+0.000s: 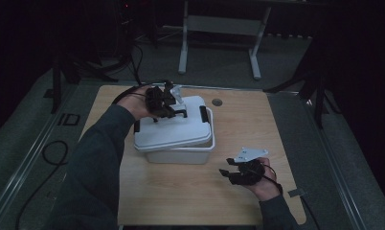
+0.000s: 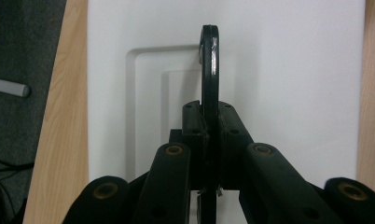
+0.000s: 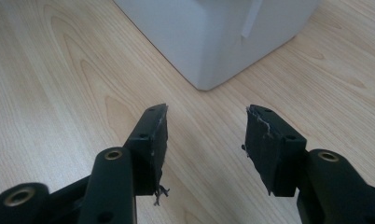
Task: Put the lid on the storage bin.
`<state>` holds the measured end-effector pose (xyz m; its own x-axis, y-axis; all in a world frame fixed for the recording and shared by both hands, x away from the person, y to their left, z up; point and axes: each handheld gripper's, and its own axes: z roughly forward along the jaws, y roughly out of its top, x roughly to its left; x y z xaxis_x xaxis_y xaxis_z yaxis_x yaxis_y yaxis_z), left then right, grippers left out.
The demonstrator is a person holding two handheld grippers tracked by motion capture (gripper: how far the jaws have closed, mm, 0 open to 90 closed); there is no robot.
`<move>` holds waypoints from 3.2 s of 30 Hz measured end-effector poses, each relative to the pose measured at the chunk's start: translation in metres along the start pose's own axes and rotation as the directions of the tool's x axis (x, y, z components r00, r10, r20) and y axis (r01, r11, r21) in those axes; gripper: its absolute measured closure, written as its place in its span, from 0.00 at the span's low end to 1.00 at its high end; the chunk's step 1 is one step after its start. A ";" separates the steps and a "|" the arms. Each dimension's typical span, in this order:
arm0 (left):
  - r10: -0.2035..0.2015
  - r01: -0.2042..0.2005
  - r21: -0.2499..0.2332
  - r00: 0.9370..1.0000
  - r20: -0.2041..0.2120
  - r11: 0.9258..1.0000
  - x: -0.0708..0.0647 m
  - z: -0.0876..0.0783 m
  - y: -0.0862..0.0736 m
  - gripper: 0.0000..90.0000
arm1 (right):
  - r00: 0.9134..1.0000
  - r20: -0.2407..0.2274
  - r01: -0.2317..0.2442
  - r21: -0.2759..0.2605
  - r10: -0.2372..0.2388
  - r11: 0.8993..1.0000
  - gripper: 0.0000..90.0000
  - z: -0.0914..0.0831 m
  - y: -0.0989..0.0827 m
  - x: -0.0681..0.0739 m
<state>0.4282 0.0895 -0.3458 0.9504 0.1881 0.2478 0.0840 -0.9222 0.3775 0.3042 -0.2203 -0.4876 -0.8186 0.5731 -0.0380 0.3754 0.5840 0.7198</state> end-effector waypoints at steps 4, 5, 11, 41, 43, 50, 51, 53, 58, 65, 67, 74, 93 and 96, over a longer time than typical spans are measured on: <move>0.015 -0.015 0.008 1.000 0.000 1.000 0.000 0.001 0.002 0.94 | 1.000 -0.001 0.000 0.001 0.000 1.000 0.54 0.000 0.000 0.000; 0.012 -0.012 0.004 1.000 0.002 1.000 -0.001 0.002 0.003 0.94 | 1.000 0.000 -0.001 0.001 0.001 1.000 0.54 0.000 0.000 0.000; 0.028 -0.028 0.015 1.000 0.005 1.000 -0.002 0.004 0.007 0.94 | 1.000 0.001 -0.003 0.001 0.003 1.000 0.54 0.000 -0.001 0.000; 0.081 -0.081 0.048 0.997 0.010 0.996 -0.007 0.012 0.025 0.94 | 1.000 0.004 -0.009 -0.001 0.009 1.000 0.54 -0.002 -0.003 -0.002; 0.088 -0.089 0.053 0.996 0.009 0.995 -0.007 0.012 0.025 0.94 | 1.000 0.005 -0.010 0.001 0.010 1.000 0.54 -0.001 -0.003 -0.001; 0.095 -0.095 0.053 0.995 0.007 0.994 -0.008 0.015 0.026 0.94 | 1.000 0.004 -0.010 0.003 0.010 1.000 0.54 -0.001 -0.003 -0.001; 0.097 -0.097 0.050 0.995 0.007 0.994 -0.008 0.015 0.027 0.94 | 1.000 0.003 -0.010 0.003 0.010 1.000 0.54 -0.001 -0.003 -0.001; 0.097 -0.097 0.050 0.995 0.006 0.994 -0.009 0.015 0.027 0.94 | 1.000 0.004 -0.009 0.003 0.009 1.000 0.54 -0.001 -0.003 -0.001; 0.103 -0.103 0.049 0.995 0.005 0.994 -0.009 0.016 0.027 0.93 | 1.000 0.003 -0.009 0.003 0.009 1.000 0.54 -0.001 -0.003 -0.001; 0.103 -0.103 0.041 0.995 0.001 0.994 -0.009 0.018 0.028 0.93 | 1.000 0.002 -0.008 0.004 0.008 1.000 0.54 -0.001 -0.003 -0.001; 0.102 -0.102 0.038 0.995 -0.001 0.994 -0.009 0.019 0.027 0.93 | 1.000 0.003 -0.009 0.004 0.009 1.000 0.54 -0.001 -0.003 -0.001; 0.092 -0.091 0.027 0.996 -0.009 0.995 -0.010 0.021 0.025 0.92 | 1.000 0.003 -0.008 0.003 0.008 1.000 0.54 0.000 -0.003 -0.001; 0.097 -0.095 0.035 0.993 -0.062 0.995 -0.007 0.023 0.026 0.90 | 1.000 0.004 -0.013 0.001 0.013 1.000 0.54 -0.001 -0.003 -0.003; 0.096 -0.094 0.036 0.993 -0.063 0.995 -0.008 0.023 0.026 0.90 | 1.000 0.002 -0.015 0.000 0.015 1.000 0.54 -0.001 -0.003 -0.003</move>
<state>0.4301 0.0562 -0.3587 0.9332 0.1197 0.3389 0.0051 -0.9472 0.3205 0.3048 -0.2244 -0.4894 -0.8120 0.5829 -0.0292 0.3874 0.5757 0.7201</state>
